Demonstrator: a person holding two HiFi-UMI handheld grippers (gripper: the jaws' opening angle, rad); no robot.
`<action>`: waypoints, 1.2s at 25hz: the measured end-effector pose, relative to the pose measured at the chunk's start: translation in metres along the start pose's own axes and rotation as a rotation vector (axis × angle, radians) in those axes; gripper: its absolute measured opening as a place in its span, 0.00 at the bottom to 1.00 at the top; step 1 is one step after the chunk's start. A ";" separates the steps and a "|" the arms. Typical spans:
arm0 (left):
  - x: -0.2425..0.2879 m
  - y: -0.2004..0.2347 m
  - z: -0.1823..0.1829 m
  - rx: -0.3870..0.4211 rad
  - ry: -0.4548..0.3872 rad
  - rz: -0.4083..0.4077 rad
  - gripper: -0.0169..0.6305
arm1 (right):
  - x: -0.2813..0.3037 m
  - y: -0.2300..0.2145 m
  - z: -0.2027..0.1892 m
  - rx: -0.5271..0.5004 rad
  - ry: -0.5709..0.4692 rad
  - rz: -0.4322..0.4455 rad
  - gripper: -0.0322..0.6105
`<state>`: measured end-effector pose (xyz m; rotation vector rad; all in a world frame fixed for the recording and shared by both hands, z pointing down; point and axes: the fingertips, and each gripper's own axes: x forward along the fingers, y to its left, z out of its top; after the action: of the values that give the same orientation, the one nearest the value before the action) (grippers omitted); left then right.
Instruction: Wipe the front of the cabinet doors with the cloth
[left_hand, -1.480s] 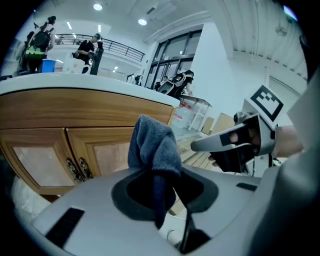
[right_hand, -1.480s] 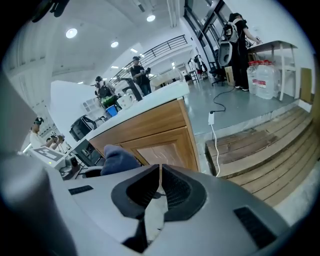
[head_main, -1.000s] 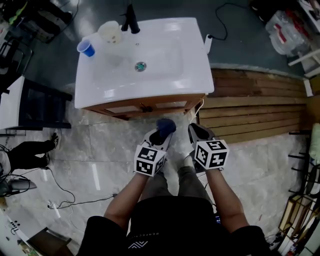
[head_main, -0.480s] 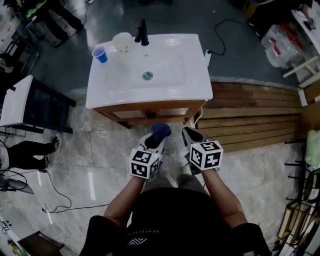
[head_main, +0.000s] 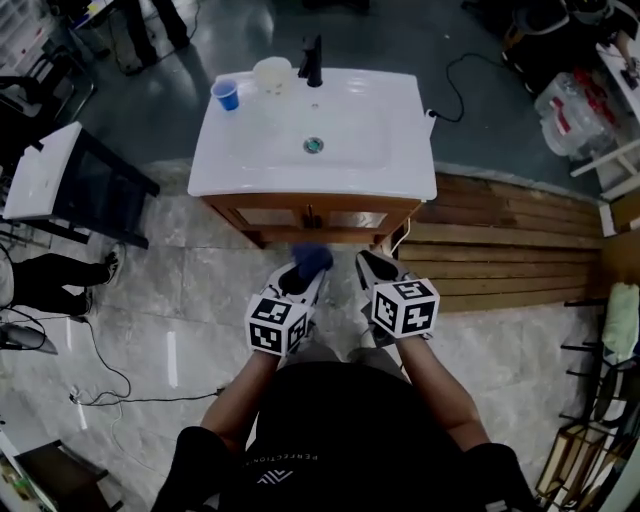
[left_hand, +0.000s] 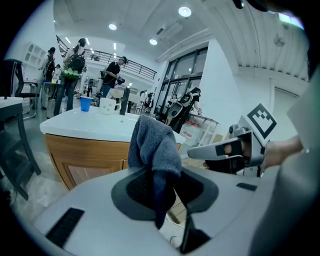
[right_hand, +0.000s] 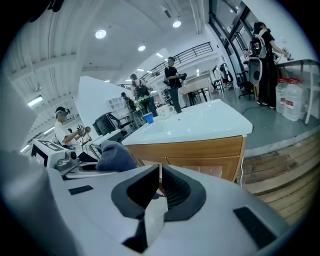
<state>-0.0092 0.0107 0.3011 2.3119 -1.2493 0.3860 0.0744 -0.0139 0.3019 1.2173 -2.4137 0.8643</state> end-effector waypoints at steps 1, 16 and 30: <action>-0.003 0.000 -0.001 -0.002 -0.002 0.005 0.19 | 0.001 0.003 -0.002 0.003 0.003 0.006 0.11; -0.037 0.004 -0.017 -0.031 -0.012 0.082 0.19 | -0.005 0.043 -0.021 -0.059 0.017 0.059 0.11; -0.048 0.000 -0.034 -0.026 0.018 0.078 0.19 | -0.007 0.062 -0.033 -0.109 0.026 0.061 0.11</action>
<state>-0.0361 0.0629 0.3082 2.2384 -1.3306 0.4130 0.0289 0.0396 0.3000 1.0922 -2.4536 0.7504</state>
